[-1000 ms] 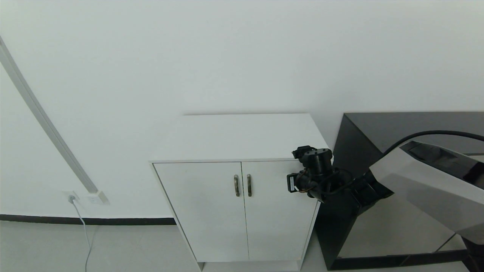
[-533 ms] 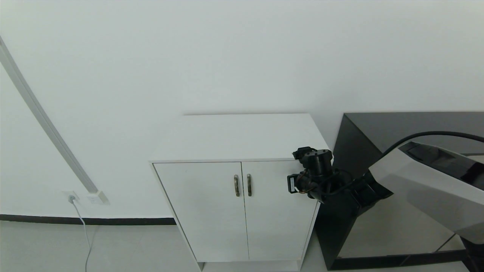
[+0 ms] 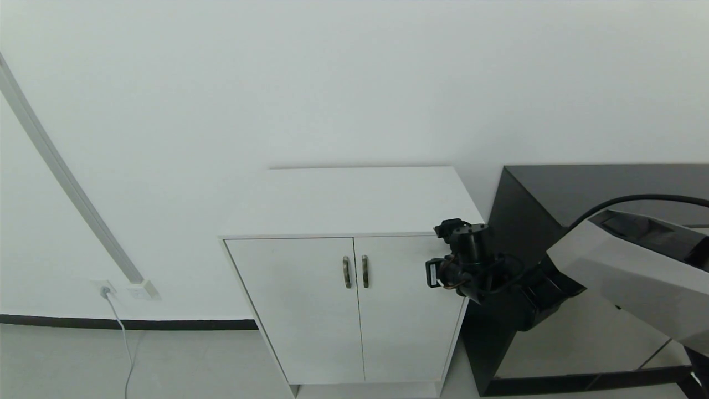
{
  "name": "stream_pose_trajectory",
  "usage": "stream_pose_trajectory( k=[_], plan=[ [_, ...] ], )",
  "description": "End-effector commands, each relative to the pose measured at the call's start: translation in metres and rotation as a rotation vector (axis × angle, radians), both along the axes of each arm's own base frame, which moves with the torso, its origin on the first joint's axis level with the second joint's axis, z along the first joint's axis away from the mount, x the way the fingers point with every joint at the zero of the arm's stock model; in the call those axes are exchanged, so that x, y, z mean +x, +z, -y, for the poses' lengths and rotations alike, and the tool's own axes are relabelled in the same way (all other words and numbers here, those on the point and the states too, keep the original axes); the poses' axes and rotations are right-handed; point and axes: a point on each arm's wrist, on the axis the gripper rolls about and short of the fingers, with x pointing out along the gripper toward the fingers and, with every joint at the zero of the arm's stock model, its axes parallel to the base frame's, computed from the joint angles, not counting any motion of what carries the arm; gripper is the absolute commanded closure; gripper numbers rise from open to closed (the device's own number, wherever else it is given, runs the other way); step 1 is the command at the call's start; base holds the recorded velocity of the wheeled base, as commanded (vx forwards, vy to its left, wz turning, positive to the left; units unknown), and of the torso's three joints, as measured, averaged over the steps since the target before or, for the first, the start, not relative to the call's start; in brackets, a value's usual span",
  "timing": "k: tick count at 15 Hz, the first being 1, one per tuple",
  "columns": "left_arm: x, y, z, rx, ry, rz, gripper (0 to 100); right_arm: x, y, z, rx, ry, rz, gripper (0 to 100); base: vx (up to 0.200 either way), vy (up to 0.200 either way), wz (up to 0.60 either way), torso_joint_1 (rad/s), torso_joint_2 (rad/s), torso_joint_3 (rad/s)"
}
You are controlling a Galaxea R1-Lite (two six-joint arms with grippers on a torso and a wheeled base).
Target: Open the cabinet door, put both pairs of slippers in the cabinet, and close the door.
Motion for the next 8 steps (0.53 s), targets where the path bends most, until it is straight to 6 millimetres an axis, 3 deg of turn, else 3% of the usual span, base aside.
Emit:
stream_pose_trajectory(
  k=[1, 3, 8],
  plan=[
    [0.0, 0.0, 0.0, -0.001, 0.001, 0.0, 100, -0.016, 0.005, 0.009, -0.001, 0.0, 0.002, 100, 0.0, 0.0, 0.0, 0.0, 0.0, 0.0],
    [0.0, 0.0, 0.0, -0.001, 0.001, -0.001, 100, -0.03, 0.008, 0.019, 0.001, -0.004, 0.003, 100, 0.0, 0.0, 0.0, 0.0, 0.0, 0.0],
    [0.0, 0.0, 0.0, 0.001, -0.001, -0.001, 100, -0.086, 0.022, 0.072, 0.0, -0.058, 0.008, 100, 0.0, 0.0, 0.0, 0.0, 0.0, 0.0]
  ],
)
